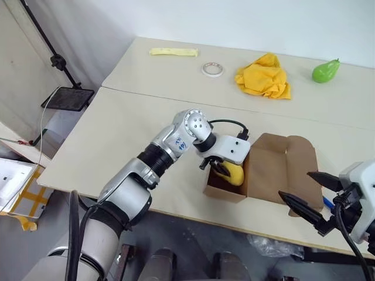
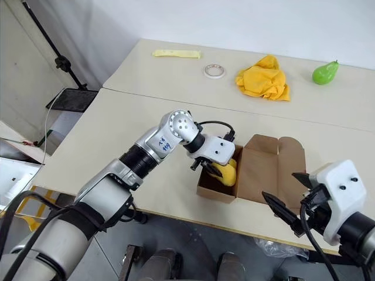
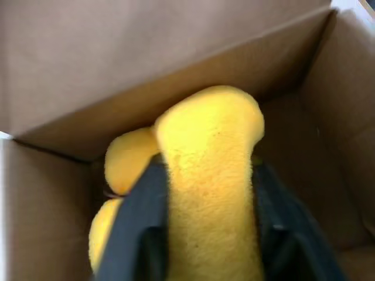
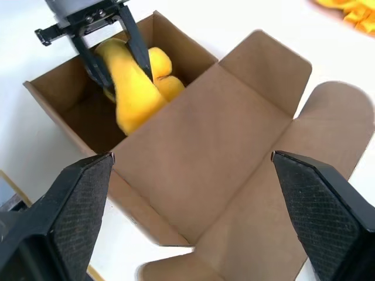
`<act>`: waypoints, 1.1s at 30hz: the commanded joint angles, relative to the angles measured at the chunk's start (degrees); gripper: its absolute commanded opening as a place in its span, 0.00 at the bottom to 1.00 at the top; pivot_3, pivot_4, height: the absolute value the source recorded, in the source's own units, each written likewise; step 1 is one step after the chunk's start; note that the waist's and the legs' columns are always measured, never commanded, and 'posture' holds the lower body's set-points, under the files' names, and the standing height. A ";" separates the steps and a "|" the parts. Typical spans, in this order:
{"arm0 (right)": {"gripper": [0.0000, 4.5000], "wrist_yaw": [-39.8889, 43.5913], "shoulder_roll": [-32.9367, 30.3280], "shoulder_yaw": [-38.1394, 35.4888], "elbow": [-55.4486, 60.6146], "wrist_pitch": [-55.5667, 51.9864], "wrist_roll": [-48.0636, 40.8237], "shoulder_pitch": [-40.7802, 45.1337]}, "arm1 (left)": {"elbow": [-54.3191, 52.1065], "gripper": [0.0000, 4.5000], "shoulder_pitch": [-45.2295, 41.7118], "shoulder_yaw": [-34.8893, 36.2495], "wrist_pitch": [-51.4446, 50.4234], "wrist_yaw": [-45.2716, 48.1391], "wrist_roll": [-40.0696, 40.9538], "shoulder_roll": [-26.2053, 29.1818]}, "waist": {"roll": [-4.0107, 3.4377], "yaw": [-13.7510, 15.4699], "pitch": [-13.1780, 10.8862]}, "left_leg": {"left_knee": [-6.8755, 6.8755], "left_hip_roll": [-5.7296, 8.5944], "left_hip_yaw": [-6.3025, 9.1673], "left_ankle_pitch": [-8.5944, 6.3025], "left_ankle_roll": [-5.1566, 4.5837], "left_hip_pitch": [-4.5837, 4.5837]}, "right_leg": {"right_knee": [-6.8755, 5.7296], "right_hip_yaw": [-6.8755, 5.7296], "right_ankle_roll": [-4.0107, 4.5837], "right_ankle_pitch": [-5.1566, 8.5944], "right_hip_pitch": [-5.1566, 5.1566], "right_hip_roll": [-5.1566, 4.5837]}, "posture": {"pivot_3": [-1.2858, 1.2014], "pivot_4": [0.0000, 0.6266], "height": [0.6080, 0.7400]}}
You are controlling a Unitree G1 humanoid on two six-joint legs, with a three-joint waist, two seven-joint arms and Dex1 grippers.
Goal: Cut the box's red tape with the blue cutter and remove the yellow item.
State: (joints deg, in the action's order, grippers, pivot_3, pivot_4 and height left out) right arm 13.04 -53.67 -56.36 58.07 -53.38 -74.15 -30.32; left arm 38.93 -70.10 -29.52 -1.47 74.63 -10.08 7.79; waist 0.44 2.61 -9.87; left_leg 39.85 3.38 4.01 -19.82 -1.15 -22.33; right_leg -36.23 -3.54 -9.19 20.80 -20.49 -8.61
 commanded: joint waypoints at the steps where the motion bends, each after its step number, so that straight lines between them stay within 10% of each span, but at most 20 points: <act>1: 1.00 2.32 -0.19 0.15 -0.10 3.73 1.95 1.04 | -1.41 0.08 -2.16 4.89 -3.67 0.16 4.26 -0.50 | 0.00 -0.01 0.00 | 0.00 0.00 0.00 0.00 0.00 0.00 | -0.01 0.00 0.00 0.00 -0.01 0.00 | 0.52 0.24 1.00; 17: 1.00 16.89 -2.99 1.01 -7.51 10.80 9.05 7.39 | -10.18 0.03 -3.02 18.28 -21.03 -5.61 16.20 0.07 | 0.00 -1.08 0.00 | 0.07 0.00 0.11 0.00 0.00 0.01 | -0.25 0.04 0.00 0.00 -0.05 -0.01 | 0.52 0.24 1.00; 33: 1.00 31.72 -2.76 4.10 -17.59 15.04 17.37 10.73 | 10.26 0.03 -8.32 24.97 -23.22 -33.38 7.78 16.56 | 0.03 -1.44 -0.02 | -0.06 -0.06 0.10 0.01 0.02 0.22 | -0.52 0.11 0.00 0.00 -0.23 -0.02 | 0.52 0.24 1.00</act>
State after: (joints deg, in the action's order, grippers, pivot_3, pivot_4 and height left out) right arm 43.89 -55.70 -51.82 40.35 -39.02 -57.01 -20.35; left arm 48.88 -78.93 -3.69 -24.59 42.99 -0.72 23.74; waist 0.47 1.17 -9.89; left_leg 39.80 3.34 4.11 -19.81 -1.13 -22.10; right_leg -36.79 -3.42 -9.19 20.80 -20.75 -8.65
